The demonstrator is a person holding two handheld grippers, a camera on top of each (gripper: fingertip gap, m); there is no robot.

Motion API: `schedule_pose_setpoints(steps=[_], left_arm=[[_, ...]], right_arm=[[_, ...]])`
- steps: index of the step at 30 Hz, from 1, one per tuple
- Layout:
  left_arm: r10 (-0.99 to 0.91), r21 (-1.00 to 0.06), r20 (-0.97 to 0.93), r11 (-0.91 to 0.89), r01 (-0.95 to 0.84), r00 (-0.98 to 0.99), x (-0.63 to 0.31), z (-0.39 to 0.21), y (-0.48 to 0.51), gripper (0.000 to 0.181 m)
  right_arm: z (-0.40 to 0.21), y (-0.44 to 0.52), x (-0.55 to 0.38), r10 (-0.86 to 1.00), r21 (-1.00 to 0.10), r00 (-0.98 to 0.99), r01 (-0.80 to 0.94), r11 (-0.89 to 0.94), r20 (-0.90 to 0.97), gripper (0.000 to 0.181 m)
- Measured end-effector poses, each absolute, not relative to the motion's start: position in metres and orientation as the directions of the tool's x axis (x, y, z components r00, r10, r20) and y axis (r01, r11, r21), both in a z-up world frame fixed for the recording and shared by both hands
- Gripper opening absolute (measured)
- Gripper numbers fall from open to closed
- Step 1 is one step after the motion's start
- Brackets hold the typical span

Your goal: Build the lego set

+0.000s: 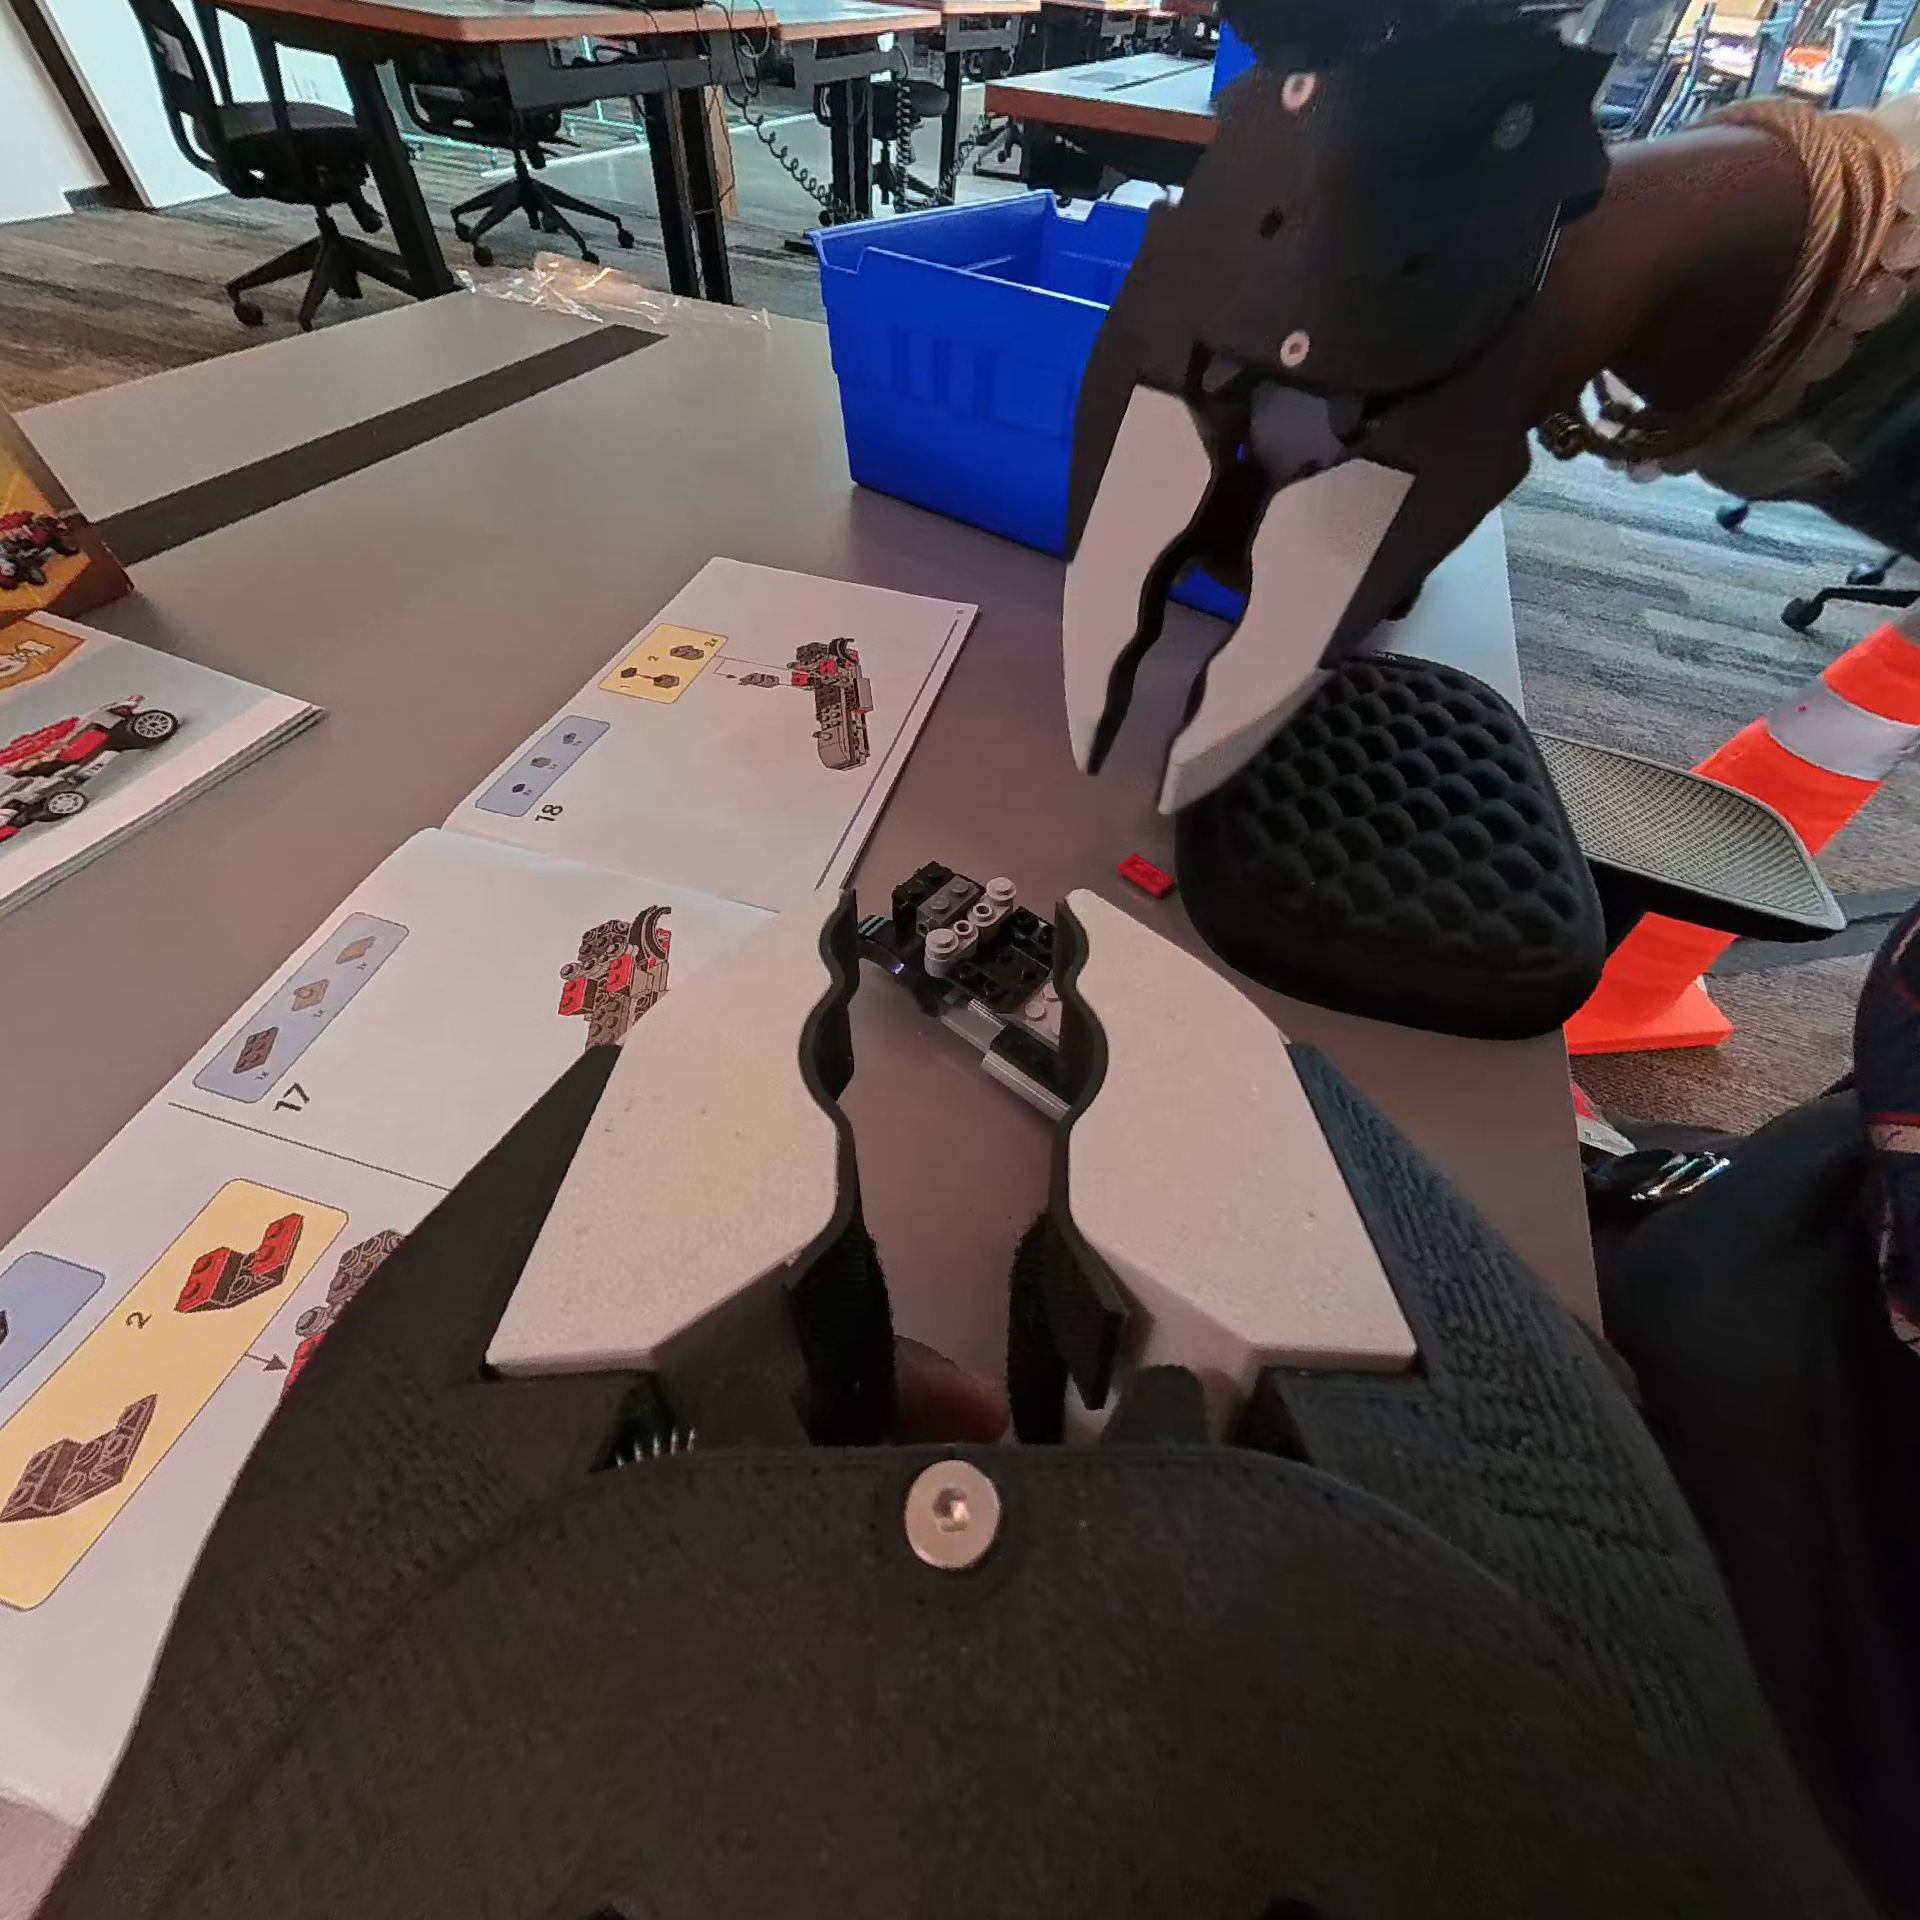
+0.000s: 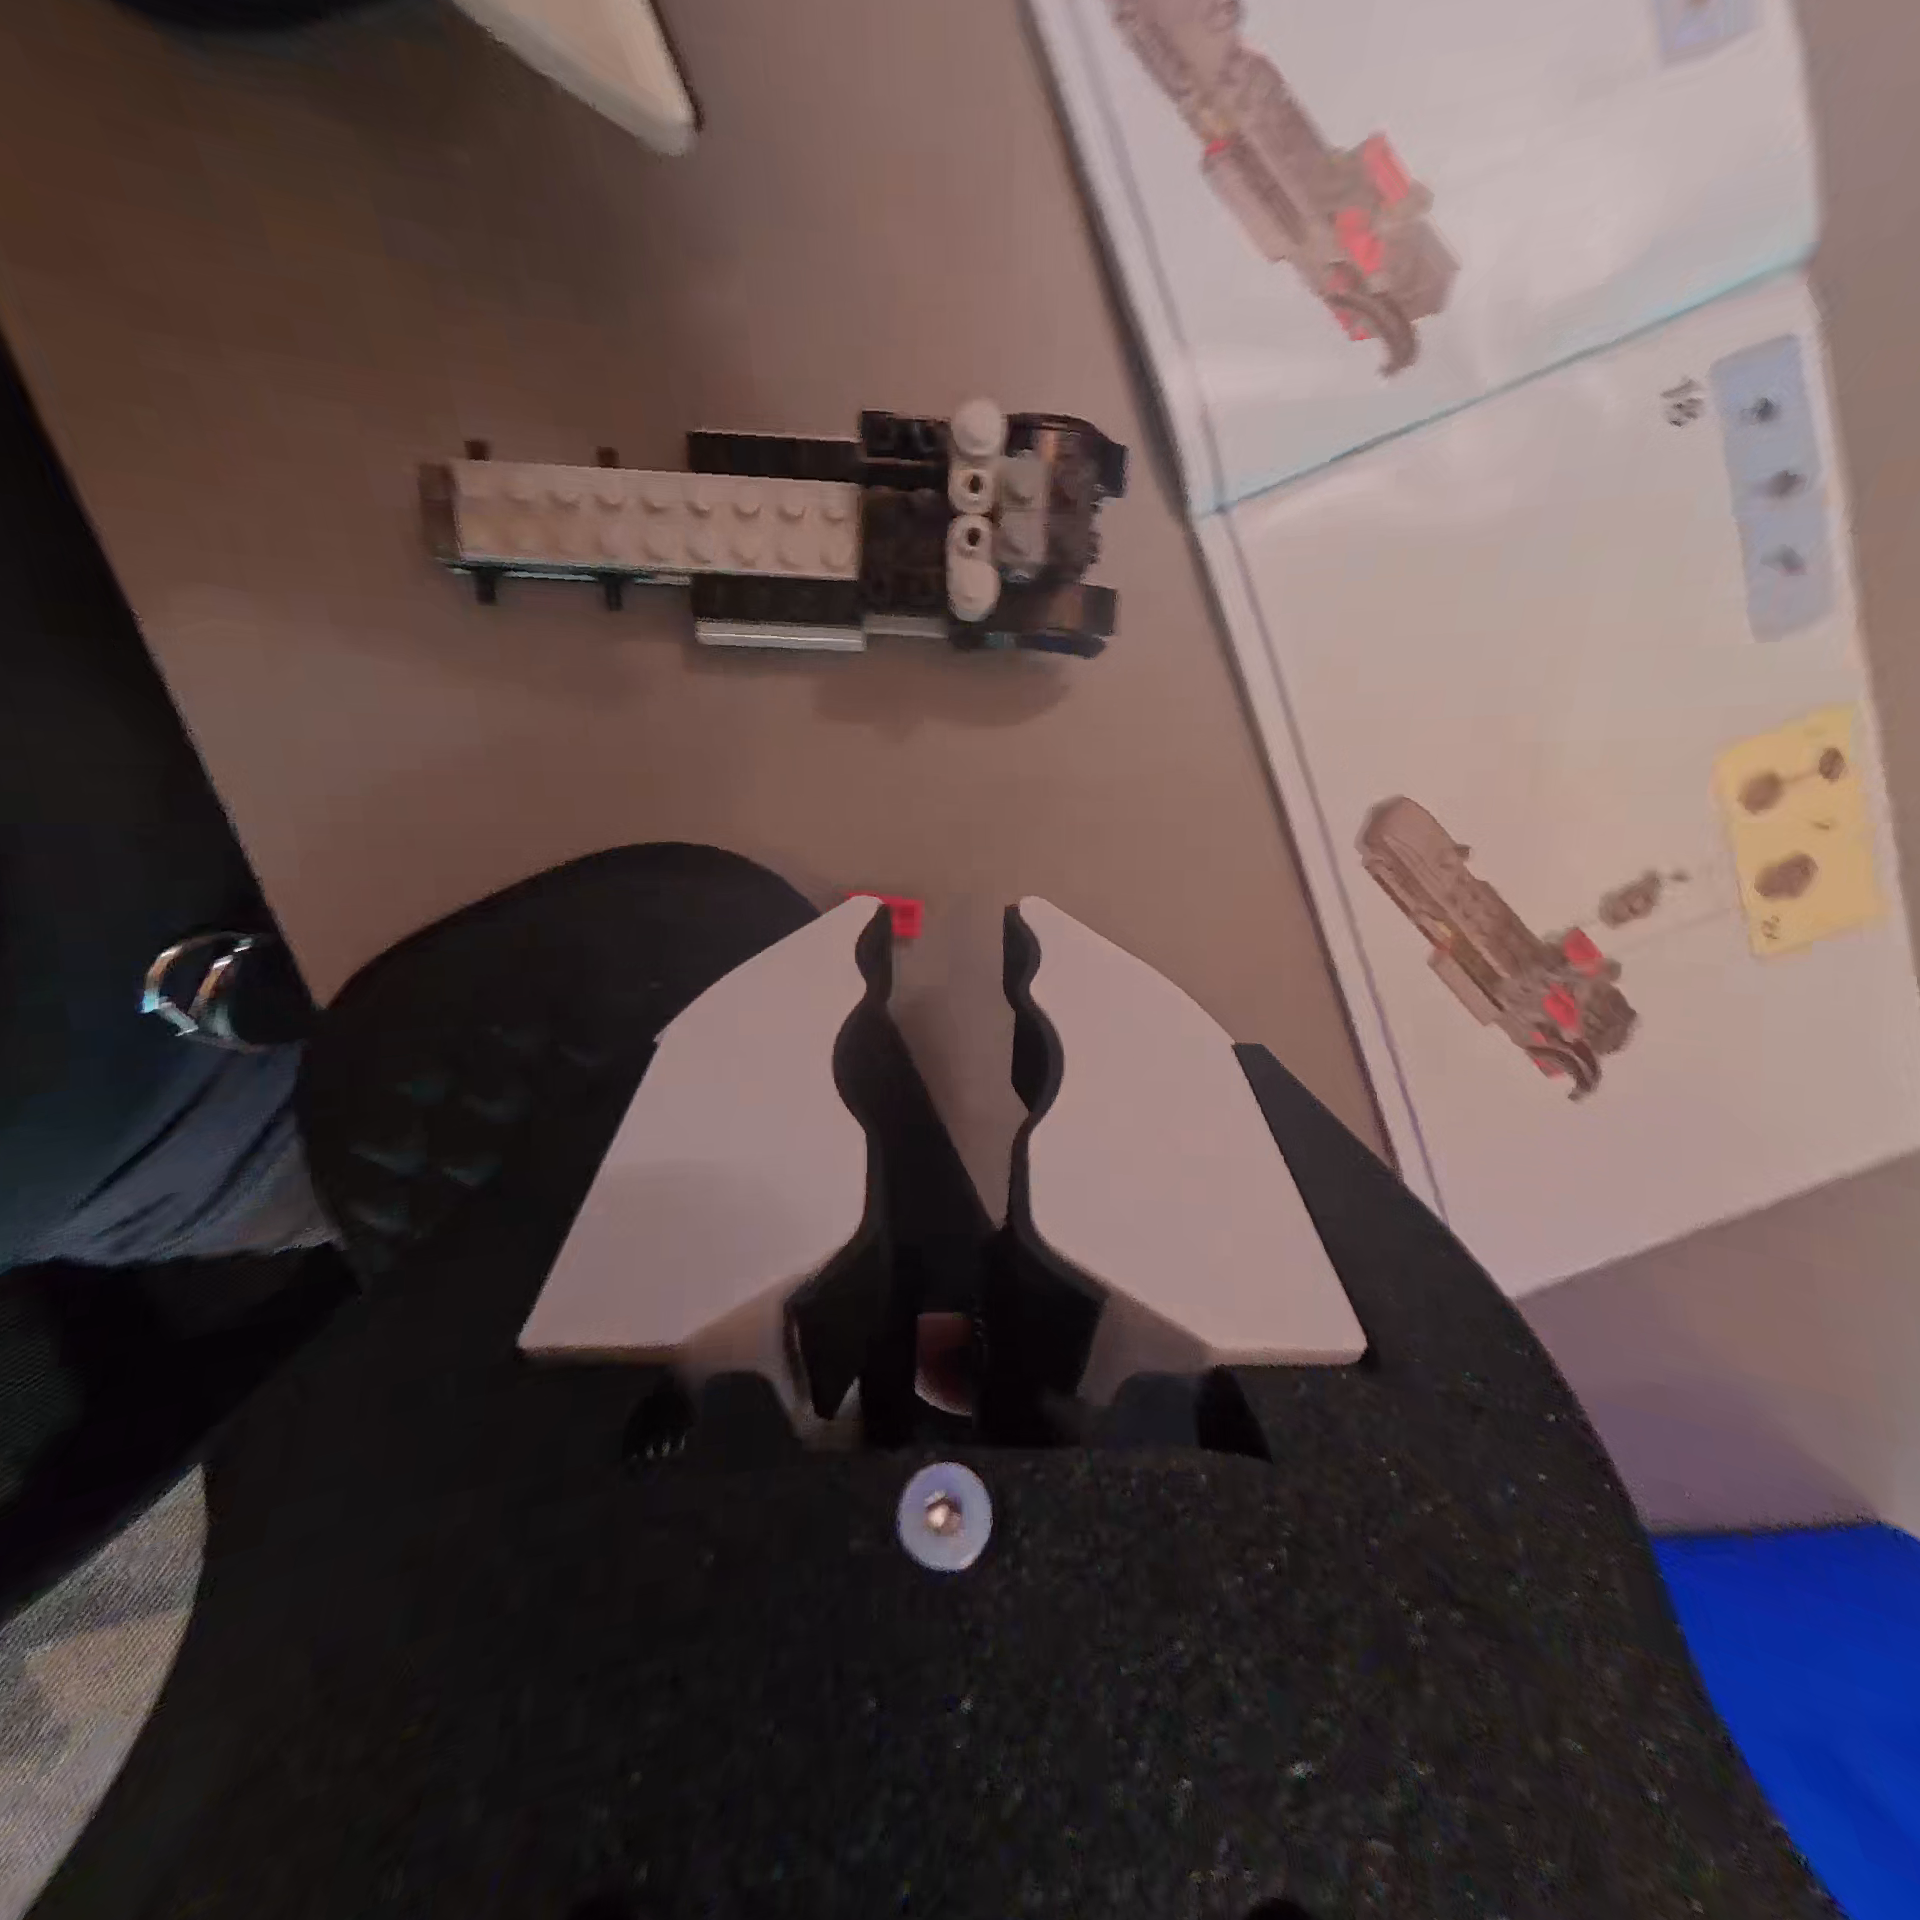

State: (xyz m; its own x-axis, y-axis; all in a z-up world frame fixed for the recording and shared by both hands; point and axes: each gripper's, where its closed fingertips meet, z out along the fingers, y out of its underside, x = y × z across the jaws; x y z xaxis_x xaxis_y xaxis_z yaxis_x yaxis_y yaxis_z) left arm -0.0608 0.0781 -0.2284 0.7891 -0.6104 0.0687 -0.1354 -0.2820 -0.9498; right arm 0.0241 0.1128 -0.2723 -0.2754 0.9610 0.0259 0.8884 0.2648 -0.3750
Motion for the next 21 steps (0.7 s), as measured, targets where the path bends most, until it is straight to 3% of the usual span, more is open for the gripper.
schedule_pose_setpoints(steps=[5, 15, 17, 19, 21], left_arm=[[-0.607, -0.955, 0.065, -0.267, -0.126, 0.792, -0.062, -0.227, 0.077, 0.035], [-0.643, -0.949, 0.081, -0.283, -0.138, 0.761, -0.057, -0.229, 0.075, 0.036], [-0.65, -0.955, 0.063, -0.26, -0.144, 0.757, -0.056, -0.226, 0.074, 0.036], [-0.657, -0.966, 0.035, -0.216, -0.144, 0.753, -0.056, -0.221, 0.071, 0.036], [-0.664, -0.975, 0.004, -0.168, -0.143, 0.748, -0.055, -0.215, 0.068, 0.036]], right_arm=[[-0.293, 0.102, 0.031, 0.968, -0.287, -0.241, 0.935, 0.21, -0.075, 0.027], [-0.301, 0.1, 0.029, 0.983, -0.322, -0.147, 0.941, 0.104, -0.112, 0.015], [-0.294, 0.103, 0.019, 0.985, -0.417, -0.105, 0.908, 0.04, -0.136, 0.005], [-0.27, 0.099, -0.001, 0.96, -0.577, -0.041, 0.806, -0.131, -0.276, 0.004], [-0.246, 0.096, -0.015, 0.898, -0.663, -0.033, 0.686, -0.298, -0.438, 0.003]])
